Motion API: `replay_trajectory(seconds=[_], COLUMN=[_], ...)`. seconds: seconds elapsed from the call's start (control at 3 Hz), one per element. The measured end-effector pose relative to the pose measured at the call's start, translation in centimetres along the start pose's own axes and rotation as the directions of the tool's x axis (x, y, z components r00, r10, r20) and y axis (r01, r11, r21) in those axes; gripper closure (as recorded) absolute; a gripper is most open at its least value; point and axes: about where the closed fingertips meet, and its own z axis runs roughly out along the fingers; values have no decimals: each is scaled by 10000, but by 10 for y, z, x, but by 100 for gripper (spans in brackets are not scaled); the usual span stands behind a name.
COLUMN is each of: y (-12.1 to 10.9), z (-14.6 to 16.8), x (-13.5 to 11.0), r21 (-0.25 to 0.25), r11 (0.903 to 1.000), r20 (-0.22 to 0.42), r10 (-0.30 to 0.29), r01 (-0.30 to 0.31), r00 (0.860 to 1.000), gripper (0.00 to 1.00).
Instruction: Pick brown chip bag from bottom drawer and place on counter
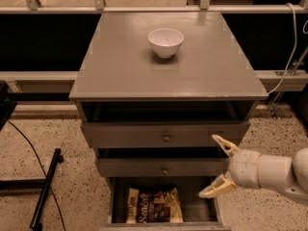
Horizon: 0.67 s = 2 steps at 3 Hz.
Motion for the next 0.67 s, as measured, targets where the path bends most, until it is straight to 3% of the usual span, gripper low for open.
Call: replay_trajectory(seconds=[0.33,0.67], y=[5,35], z=[28,70], x=[7,42], r21=[219,-778], r11=[9981,9874], r20=[1657,2922], r10=[-607,-1096], r01=[579,1378], r00=[9843,9501], gripper=[0,0])
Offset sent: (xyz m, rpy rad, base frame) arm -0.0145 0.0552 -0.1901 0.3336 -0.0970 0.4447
